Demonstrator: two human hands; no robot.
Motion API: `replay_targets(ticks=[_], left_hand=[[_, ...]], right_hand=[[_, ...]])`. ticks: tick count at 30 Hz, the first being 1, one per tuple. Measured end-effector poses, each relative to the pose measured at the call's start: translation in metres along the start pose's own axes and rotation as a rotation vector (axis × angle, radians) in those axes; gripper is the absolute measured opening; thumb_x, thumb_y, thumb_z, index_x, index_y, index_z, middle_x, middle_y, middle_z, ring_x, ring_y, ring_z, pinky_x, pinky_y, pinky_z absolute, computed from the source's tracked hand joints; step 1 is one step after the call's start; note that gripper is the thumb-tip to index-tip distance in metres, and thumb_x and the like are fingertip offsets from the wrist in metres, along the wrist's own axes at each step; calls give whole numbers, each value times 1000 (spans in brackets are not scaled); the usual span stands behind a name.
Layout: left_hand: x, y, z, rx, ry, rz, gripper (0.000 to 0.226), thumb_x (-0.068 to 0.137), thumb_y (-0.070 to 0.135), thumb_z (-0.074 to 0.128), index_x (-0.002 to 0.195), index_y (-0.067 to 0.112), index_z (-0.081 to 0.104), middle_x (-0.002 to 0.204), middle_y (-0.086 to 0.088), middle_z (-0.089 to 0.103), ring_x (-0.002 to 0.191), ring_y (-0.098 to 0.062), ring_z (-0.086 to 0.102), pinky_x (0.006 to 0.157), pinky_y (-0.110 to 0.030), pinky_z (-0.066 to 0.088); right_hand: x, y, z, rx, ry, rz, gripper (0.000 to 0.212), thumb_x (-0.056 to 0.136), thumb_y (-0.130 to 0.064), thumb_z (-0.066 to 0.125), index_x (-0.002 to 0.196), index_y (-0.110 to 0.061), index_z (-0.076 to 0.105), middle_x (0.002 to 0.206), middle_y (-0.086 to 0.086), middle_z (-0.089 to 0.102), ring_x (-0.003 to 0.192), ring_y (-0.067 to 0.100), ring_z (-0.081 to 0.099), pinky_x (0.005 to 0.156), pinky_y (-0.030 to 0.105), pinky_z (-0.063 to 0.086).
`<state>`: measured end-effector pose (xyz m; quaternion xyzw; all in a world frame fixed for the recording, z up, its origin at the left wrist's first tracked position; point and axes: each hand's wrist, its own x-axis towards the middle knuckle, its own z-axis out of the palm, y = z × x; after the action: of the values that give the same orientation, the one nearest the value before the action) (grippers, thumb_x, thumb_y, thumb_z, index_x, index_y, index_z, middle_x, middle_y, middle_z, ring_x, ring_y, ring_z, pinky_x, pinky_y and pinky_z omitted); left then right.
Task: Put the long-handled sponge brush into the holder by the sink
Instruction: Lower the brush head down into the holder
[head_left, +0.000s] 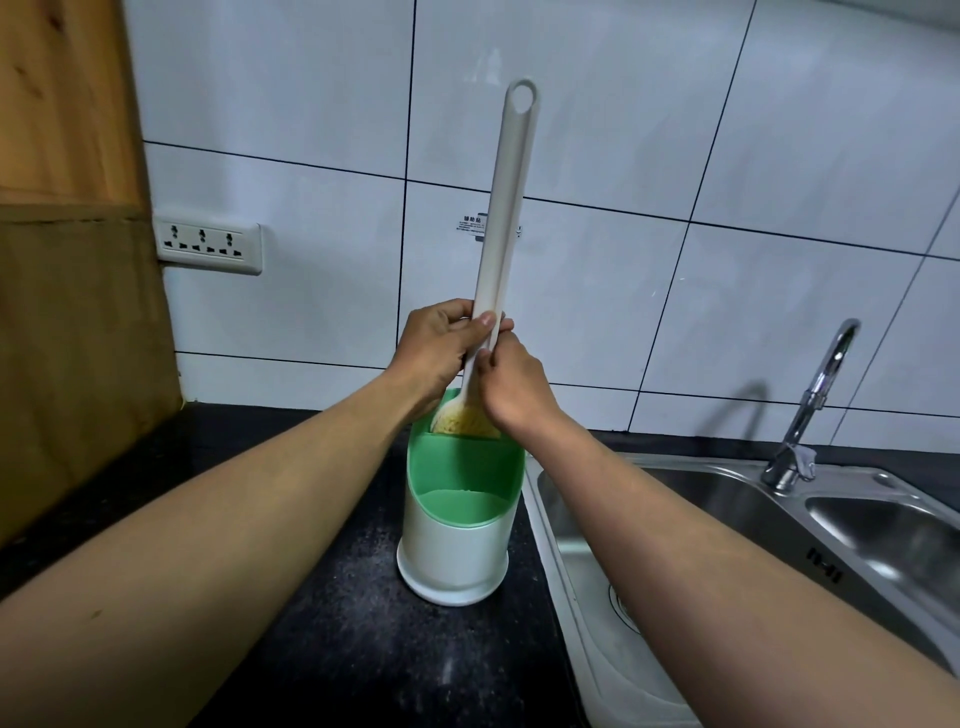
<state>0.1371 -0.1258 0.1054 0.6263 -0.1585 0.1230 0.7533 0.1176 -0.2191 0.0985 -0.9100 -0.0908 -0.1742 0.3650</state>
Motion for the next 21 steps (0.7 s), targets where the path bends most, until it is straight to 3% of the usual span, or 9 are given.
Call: replay_targets(ticks=[4,12,17,21], left_hand=[[0,-5,-2,70,14,-14,22,90,10,60,105,-5,67,82,-12,71,74,-17,66,80,-28,56],[0,-12,-11,148,-8,-71,29,83,18,68,95,-9,68,85,-20,63,80,-24,53,83,-40,47],[-4,-16,-14,148,1,-101,16,85,15,67,89,1,73,101,-35,70,82,-28,62,92,-50,52],[-6,-16,-14,179,-1,-98,14,85,16,67,88,4,75,101,-28,73,82,-26,67,90,-44,55]], right_hand=[[-1,2,-2,23,28,-10,39,97,-28,33,130,-10,43,127,17,60,117,39,55,95,45,45],[0,8,0,-27,6,20,32,96,-21,39,120,-6,51,123,20,60,117,40,54,90,41,44],[1,13,3,-33,-8,54,27,94,-21,42,112,-5,55,117,22,63,111,41,57,87,40,45],[3,16,5,-11,3,68,29,93,-22,46,110,-3,60,114,22,65,108,39,59,80,33,43]])
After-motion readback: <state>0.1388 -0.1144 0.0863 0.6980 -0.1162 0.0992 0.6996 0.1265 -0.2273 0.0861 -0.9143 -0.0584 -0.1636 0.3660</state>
